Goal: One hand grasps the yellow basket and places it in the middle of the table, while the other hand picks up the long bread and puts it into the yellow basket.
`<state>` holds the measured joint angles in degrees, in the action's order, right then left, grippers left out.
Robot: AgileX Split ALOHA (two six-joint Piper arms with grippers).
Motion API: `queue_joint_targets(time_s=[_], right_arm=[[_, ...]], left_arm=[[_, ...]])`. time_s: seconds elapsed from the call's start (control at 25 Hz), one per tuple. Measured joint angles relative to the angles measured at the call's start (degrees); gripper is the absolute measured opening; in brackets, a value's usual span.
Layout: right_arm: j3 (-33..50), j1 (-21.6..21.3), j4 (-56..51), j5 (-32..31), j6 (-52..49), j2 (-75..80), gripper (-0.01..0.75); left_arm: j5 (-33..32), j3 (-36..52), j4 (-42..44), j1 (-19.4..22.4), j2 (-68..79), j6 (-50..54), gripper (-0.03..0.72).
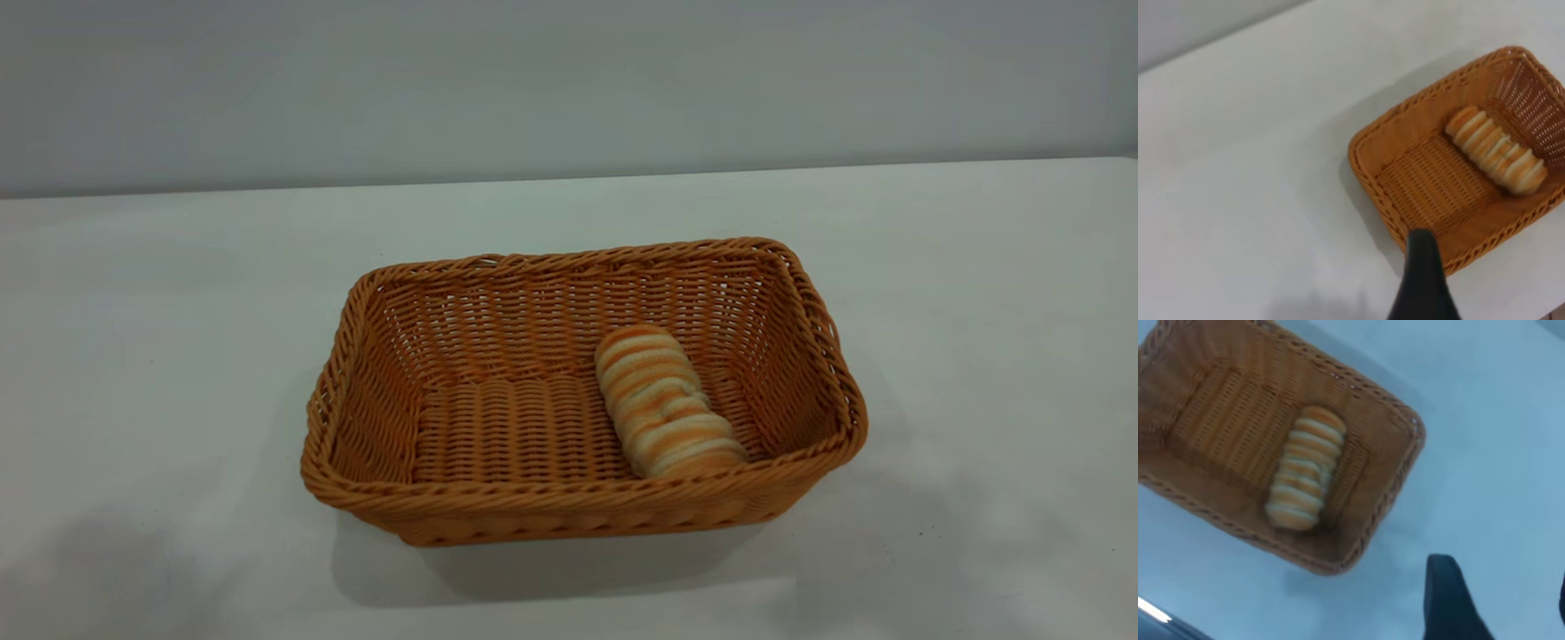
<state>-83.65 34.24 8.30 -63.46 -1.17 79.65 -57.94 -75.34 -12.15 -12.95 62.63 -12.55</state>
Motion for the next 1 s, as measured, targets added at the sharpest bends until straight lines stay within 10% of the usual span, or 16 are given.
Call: queue_joint_targets(time_s=[0.52,1.0], right_arm=[[1.15,0.0,0.11,-7.4,0.0,-18.66,0.43],[20.81,0.0,-0.18,-7.4,-0.67,-41.95,0.43]], left_arm=[[-7.02,6.15,1.16,0.0,-19.71,0.66,0.585],[-8.61,26.25,1.46,0.0,-43.85,-0.98,0.585]])
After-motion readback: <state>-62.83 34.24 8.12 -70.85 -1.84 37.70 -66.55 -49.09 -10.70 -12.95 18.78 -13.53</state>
